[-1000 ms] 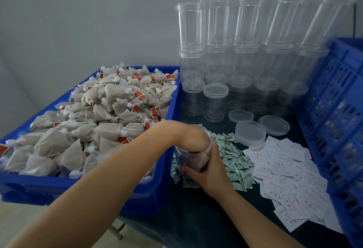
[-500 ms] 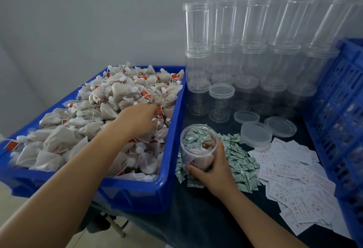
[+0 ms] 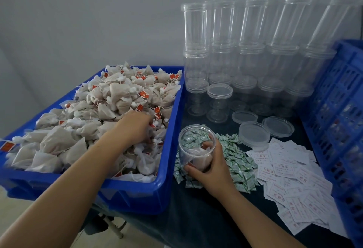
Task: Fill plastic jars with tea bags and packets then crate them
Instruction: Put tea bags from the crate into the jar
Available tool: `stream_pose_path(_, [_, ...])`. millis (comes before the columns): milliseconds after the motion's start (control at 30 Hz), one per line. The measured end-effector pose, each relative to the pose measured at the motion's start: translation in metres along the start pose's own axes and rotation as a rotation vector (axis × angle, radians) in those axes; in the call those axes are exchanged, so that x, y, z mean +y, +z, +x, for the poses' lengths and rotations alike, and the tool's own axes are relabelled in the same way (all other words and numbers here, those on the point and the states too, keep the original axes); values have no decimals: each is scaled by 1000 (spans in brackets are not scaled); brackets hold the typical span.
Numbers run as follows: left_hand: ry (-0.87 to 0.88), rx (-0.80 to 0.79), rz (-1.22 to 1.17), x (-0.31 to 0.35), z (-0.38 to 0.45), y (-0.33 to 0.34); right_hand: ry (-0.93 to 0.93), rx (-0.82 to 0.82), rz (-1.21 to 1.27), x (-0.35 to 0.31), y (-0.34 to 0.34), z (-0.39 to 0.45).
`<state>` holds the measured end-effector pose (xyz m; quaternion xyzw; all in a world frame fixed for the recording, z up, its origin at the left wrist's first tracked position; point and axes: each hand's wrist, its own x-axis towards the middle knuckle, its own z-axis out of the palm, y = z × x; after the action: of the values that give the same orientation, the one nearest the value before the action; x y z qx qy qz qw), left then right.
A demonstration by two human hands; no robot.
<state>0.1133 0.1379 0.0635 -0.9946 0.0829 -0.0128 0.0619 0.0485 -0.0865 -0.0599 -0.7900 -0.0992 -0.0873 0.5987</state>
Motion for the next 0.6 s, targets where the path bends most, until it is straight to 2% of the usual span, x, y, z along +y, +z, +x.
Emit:
stream_pose_path(200, [9,51,-132,-2,-8,-19,6,0,8,-1,0,0])
stream_pose_path(333, [77,60,-206,1,-15,-37,8,-4,4,-3,-1,-1])
stream_pose_path(500, [195,245,-473,23,-26,-64,10,-4,4,-5,-1,-2])
stream_pose_path(600, [257,288,-598,42,-27,-72,16,-6,-3,-7,-2,-3])
